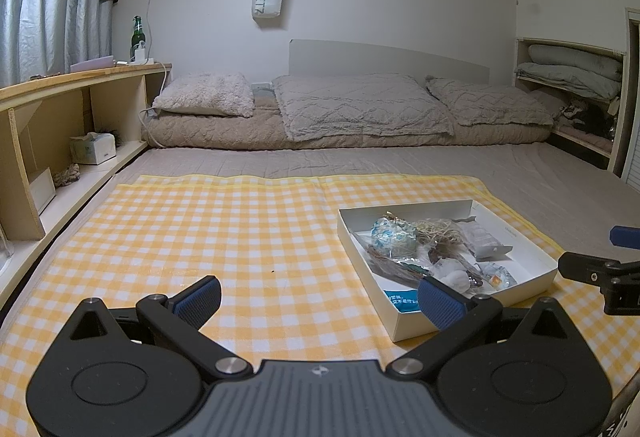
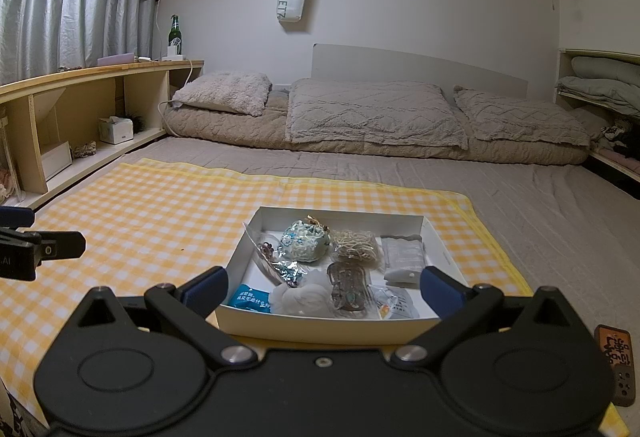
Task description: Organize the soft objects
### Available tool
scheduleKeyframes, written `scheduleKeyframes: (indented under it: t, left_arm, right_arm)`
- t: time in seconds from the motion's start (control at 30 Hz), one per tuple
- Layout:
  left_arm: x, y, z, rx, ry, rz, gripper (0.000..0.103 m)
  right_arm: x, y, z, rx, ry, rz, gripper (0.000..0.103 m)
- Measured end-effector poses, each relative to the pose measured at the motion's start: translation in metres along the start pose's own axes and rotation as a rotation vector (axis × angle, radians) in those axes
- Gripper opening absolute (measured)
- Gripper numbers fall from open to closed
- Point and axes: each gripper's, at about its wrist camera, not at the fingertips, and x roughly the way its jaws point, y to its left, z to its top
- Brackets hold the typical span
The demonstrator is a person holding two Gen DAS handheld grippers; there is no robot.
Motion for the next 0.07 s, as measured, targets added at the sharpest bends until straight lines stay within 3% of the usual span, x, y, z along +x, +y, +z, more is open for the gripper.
scheduleKeyframes:
  t: [0.07]
  left_arm:
    - [-0.0002,-0.001,-0.0006,-0.003,0.001,0.001,0.103]
  right_arm:
    - [0.0,-0.0001,0.0,0.0,0.0,0.0,0.103]
